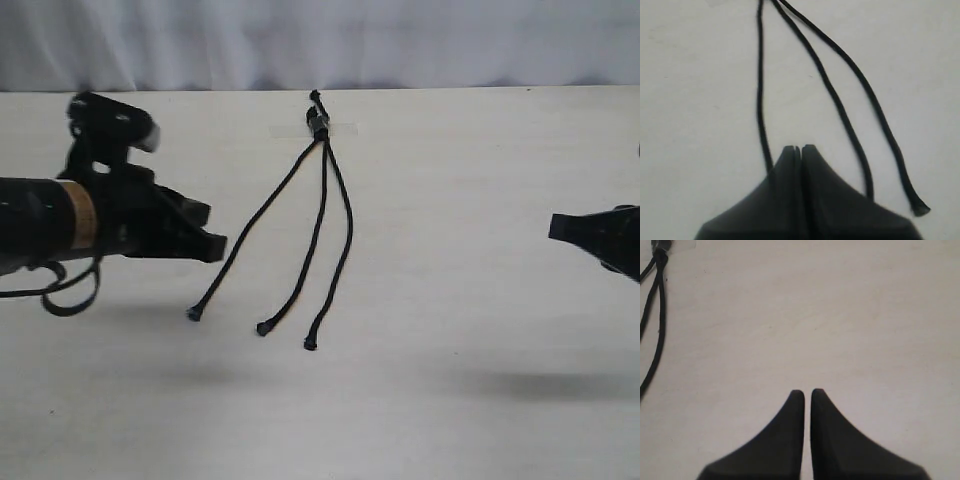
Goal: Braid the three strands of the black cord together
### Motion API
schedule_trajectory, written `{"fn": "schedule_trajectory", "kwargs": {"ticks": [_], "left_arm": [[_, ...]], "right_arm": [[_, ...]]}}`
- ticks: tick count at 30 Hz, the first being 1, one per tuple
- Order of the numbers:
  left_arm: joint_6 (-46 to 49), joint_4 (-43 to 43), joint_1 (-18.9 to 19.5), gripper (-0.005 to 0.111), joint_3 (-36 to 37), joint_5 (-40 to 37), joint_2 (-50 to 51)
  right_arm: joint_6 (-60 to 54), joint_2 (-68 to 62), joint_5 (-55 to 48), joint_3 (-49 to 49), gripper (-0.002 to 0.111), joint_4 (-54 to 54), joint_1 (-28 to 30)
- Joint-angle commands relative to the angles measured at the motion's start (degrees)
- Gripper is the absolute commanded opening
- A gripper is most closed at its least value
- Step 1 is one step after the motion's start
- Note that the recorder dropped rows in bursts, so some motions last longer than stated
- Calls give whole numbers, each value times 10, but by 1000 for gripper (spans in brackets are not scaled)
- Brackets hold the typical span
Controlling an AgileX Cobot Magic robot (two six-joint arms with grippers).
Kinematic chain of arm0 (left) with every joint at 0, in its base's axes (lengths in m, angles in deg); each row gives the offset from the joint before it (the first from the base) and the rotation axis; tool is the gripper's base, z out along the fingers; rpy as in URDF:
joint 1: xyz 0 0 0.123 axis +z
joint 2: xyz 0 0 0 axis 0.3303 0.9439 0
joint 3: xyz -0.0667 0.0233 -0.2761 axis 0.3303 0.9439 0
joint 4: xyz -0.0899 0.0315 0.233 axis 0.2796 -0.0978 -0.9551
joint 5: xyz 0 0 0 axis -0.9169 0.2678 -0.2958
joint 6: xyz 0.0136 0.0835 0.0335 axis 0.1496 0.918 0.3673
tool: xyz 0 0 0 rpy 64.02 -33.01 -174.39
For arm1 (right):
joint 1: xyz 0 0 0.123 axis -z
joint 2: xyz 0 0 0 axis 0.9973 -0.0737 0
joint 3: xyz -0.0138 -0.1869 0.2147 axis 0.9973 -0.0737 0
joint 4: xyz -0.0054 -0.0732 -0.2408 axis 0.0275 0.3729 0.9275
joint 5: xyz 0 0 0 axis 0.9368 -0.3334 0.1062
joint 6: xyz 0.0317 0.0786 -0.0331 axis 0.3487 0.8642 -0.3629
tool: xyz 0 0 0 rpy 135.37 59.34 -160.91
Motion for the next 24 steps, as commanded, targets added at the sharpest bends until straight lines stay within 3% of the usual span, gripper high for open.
{"fn": "schedule_trajectory", "kwargs": {"ticks": [1, 5, 8, 15, 24], "left_arm": [[-5, -5, -90, 0, -46, -41, 52], [-11, -2, -136, 1, -88, -78, 92], [-16, 1, -142, 9, -115, -112, 123], [-16, 30, -142, 33, -133, -102, 195], [-16, 38, -142, 34, -133, -92, 215]], "right_arm": [[2, -4, 0, 5, 4, 4, 3], [2, -5, 0, 5, 4, 4, 3], [2, -5, 0, 5, 4, 4, 3], [2, -5, 0, 5, 4, 0, 3], [2, -5, 3, 5, 4, -14, 3]]}}
